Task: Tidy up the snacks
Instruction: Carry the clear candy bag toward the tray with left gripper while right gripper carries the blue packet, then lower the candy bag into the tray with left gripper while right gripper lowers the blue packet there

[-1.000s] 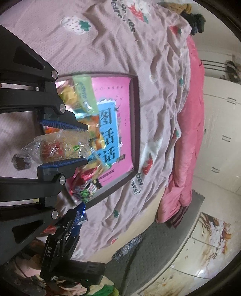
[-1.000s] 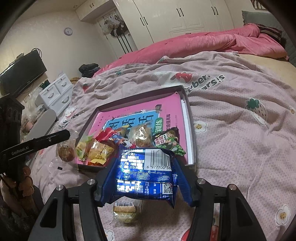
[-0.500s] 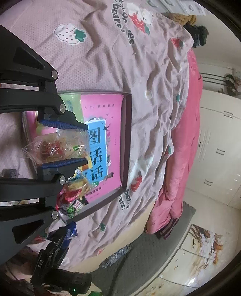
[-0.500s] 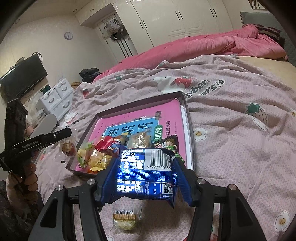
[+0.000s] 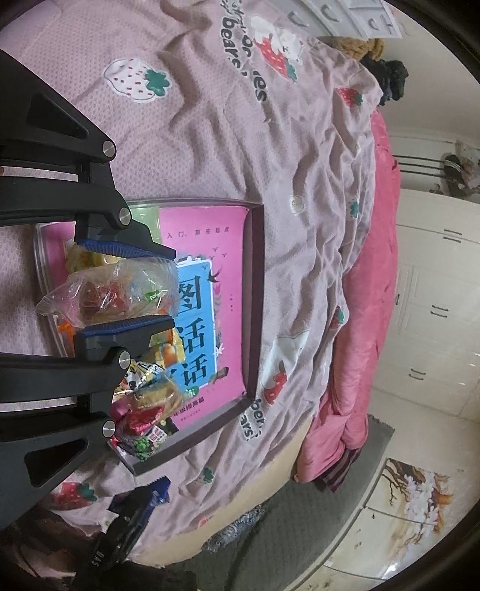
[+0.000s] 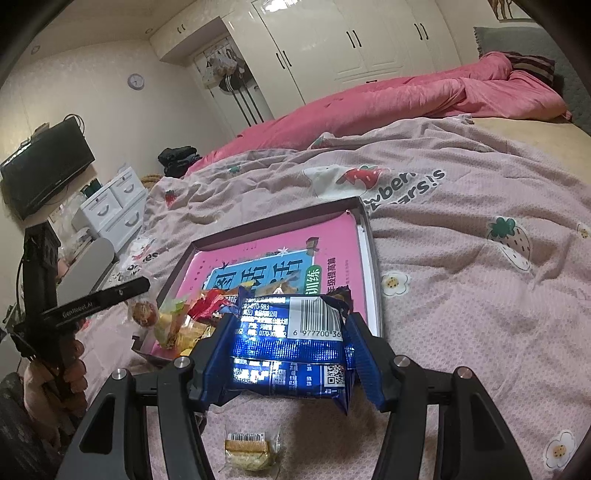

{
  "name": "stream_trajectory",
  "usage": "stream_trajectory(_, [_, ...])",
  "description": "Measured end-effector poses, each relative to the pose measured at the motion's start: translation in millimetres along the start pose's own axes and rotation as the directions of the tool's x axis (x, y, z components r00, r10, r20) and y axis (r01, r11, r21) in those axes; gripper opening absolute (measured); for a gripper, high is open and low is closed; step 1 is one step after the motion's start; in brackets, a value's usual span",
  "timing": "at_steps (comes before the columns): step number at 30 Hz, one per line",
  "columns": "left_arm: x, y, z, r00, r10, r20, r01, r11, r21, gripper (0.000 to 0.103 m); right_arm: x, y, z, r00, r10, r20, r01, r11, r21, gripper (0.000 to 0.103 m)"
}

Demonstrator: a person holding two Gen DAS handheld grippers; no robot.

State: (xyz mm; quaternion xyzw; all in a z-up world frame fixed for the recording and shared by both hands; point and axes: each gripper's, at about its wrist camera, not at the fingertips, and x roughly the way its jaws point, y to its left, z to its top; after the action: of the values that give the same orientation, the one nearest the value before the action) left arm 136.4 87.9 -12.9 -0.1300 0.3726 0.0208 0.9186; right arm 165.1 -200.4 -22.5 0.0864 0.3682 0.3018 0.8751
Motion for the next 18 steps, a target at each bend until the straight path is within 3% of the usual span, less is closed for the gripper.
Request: stream_trajectory(18, [13, -7, -8, 1.0, -0.003, -0.023, 0.004, 0.999, 0.032, 0.03, 16, 0, 7, 1.0, -0.007, -0.004, 0.007, 1.0, -0.017, 0.06])
